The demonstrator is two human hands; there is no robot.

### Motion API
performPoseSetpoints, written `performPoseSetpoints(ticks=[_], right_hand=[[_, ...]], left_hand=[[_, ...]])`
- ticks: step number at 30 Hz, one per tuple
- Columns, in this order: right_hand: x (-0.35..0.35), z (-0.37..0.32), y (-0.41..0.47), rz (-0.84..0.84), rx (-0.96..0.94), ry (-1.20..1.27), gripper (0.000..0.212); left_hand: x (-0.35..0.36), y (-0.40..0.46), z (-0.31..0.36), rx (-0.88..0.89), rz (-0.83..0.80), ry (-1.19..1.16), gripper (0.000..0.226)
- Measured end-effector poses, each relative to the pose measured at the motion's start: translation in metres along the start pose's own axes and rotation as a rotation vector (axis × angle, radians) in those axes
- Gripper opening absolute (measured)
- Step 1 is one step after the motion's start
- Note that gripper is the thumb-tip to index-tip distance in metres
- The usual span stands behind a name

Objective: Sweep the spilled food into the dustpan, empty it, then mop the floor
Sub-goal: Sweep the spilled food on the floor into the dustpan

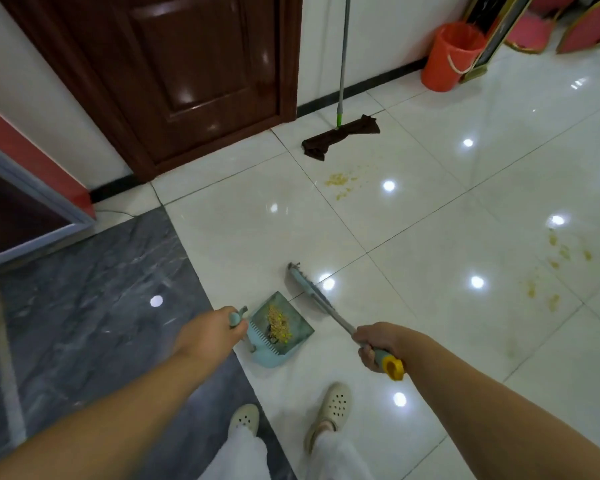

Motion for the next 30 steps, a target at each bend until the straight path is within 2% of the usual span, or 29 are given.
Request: performPoseSetpoints(ticks=[4, 11, 13, 16, 20, 30], right_hand=[[0.031, 0.013, -0.019, -0.074, 0.001, 0.057, 0.009], [0.056, 0.019, -0.041, -0.022, -0.057, 0.064, 0.005], [0.062, 0.017, -0.036, 0.003, -0.075, 0.080, 0.010], [0.073, 0.015, -0.022, 0.034, -0.090, 0.116, 0.017], [0.089, 0.015, -0.004, 0.055, -0.098, 0.163, 0.016], [0.132, 0.039, -0.019, -0.125, -0.023, 0.203, 0.018]], left_hand=[[-0.006, 0.002, -0.017, 0.035, -0.026, 0.003, 0.035], [-0.016, 0.000, -0.044, 0.060, -0.025, -0.048, 0.038], [-0.020, 0.000, -0.054, 0.060, -0.026, -0.054, 0.039], [-0.025, -0.002, -0.069, 0.075, -0.016, -0.023, 0.037], [-0.027, -0.001, -0.087, 0.089, -0.019, 0.054, 0.036], [-0.025, 0.015, -0.104, 0.077, -0.035, 0.020, 0.038]])
Point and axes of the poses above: each hand's wrist, its own y-axis towards the middle knuckle, its own x-axis out of the palm, z = x × y, the point moved 5 cm from there along y, towards the middle knuckle, and after that the axes turned 1 degree about x, right-handed, at the moved point
